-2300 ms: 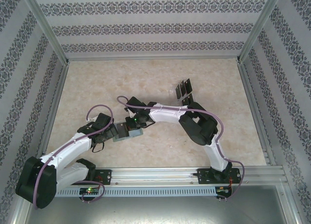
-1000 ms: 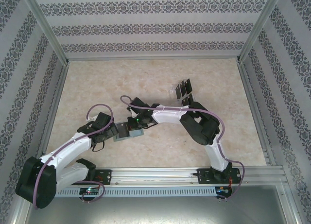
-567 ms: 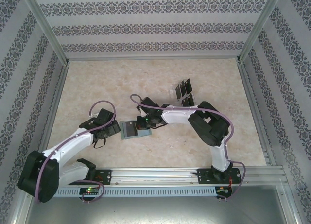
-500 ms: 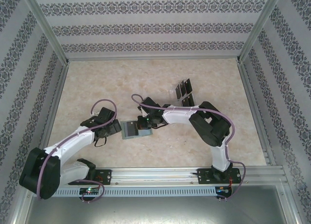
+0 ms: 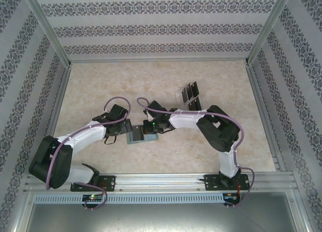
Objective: Put the credit cards into the card holder
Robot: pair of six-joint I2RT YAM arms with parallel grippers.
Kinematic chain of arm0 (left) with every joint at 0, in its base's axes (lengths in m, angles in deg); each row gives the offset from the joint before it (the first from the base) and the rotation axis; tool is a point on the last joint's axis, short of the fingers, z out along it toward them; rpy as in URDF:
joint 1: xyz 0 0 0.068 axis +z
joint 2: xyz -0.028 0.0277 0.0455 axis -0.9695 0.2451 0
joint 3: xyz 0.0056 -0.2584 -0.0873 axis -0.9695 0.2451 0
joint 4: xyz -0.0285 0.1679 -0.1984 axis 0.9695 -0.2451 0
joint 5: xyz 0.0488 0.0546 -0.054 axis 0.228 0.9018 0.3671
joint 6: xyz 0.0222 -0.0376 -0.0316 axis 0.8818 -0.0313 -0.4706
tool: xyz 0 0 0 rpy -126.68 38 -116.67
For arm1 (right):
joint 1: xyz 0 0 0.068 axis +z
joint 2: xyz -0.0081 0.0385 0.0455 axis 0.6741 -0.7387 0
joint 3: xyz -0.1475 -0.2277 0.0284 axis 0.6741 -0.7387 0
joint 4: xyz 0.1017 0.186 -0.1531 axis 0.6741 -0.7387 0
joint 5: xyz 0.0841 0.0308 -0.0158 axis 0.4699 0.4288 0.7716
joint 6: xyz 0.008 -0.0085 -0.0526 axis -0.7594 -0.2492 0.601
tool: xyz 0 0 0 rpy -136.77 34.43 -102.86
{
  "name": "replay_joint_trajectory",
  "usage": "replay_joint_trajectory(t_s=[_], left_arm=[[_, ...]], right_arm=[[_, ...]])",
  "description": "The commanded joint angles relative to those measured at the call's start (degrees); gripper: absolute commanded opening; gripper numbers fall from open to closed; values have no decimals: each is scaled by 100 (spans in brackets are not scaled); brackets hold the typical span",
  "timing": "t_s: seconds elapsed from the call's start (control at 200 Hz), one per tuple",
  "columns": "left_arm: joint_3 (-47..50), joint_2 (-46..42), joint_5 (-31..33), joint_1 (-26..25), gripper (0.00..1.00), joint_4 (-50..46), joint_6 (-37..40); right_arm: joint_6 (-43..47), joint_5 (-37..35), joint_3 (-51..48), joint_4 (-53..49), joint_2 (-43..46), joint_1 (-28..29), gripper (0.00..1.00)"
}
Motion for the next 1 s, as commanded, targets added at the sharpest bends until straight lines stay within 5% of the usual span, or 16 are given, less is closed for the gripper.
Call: replay_joint_trajectory(t_s=[0.0,0.999], left_arm=[[-81,20,266,-58,100,-101,70],[500,368,192,-67,100,336,-126]], right_arm=[[106,-290,-105,-451,-41,-97,0],[96,-109,112,-504,-6,-89,0]])
